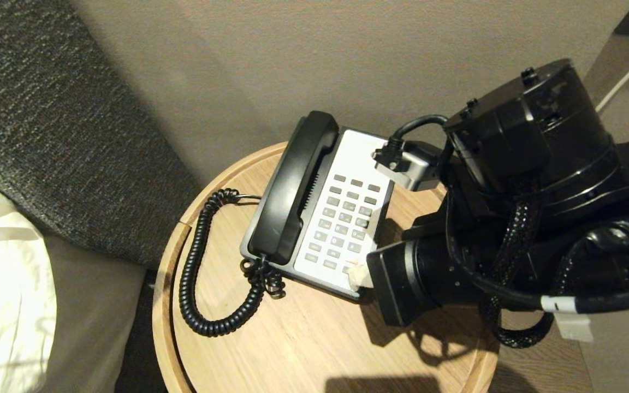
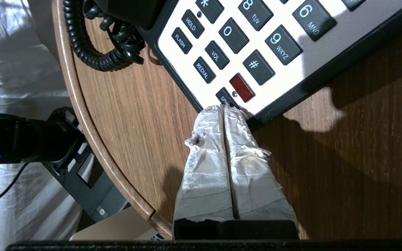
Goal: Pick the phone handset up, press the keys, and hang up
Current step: End the call using the dial pad
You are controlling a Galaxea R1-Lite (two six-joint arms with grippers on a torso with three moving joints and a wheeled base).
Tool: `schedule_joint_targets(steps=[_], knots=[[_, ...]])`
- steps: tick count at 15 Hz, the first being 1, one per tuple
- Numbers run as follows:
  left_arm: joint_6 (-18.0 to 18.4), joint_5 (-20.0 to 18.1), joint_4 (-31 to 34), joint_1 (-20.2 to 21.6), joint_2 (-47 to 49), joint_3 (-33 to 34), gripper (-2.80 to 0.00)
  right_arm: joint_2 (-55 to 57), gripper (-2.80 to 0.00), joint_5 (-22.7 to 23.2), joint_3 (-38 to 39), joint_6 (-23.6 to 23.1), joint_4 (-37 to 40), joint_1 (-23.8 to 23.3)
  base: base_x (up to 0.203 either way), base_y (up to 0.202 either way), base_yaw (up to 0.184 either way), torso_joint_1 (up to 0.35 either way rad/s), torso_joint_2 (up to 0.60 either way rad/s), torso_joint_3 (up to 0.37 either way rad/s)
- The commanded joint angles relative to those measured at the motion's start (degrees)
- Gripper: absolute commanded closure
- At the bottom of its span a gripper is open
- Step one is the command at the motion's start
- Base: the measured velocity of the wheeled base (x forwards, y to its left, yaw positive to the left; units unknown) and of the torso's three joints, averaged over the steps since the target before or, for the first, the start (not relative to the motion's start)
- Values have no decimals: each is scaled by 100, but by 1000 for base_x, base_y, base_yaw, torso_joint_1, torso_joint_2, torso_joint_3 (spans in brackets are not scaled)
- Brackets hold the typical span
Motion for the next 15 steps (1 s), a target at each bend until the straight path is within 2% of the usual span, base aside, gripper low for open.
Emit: schedule_joint_targets(steps=[1, 12, 15], knots=[[-9, 14, 0, 0, -12, 10, 0, 87, 0, -9, -16, 14, 1, 4, 0, 0, 0, 0, 0, 0], [-17, 14, 0, 0, -115, 97, 0, 79, 0, -18, -65, 5, 1, -14, 0, 0, 0, 0, 0, 0], [-157, 14, 17, 0, -106, 97, 0, 69, 0, -50, -191, 14, 1, -23, 0, 0, 0, 0, 0, 0]])
